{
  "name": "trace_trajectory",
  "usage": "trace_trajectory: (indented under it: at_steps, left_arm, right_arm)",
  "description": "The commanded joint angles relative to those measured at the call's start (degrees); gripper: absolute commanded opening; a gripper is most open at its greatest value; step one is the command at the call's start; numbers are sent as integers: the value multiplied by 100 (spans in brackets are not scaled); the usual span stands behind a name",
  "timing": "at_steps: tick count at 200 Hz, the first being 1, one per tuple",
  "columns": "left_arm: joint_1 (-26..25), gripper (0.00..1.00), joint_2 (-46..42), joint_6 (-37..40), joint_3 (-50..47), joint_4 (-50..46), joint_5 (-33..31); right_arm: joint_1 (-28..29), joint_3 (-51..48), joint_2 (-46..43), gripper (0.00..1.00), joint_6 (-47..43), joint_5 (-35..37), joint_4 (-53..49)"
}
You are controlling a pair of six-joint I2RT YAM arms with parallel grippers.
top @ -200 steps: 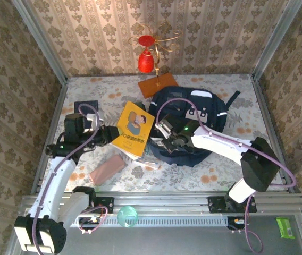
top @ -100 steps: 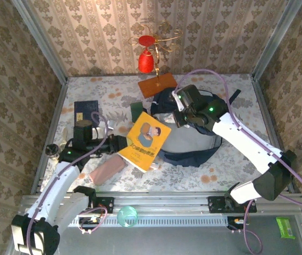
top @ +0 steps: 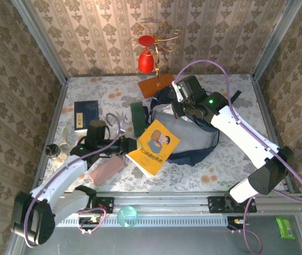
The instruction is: Pack the student bag
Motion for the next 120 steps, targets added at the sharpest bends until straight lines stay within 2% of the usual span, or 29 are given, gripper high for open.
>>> trace_trajectory:
  at_steps: [1, 42, 68, 88, 120]
  left_arm:
    - [-348, 0, 475, -673, 342, 1397, -90]
    - [-751, 0, 1640, -1437, 609, 2489, -641]
    - [-913, 0, 2193, -1538, 865, 2831, -1085]
    - [-892, 0, 2665, -1889, 1025, 3607, -1055]
    - [-892, 0, 3355, -2270, 1332, 4260, -1081]
  right_arm:
    - [-27, 386, 16, 0, 123, -122, 371]
    - [-27, 736, 186, 0, 281, -180, 470]
    - [-27, 744, 201, 0, 323, -166, 585]
    - [-25, 717, 245, 0, 318, -176, 589]
    - [-27, 722, 271, 0, 335, -271, 622]
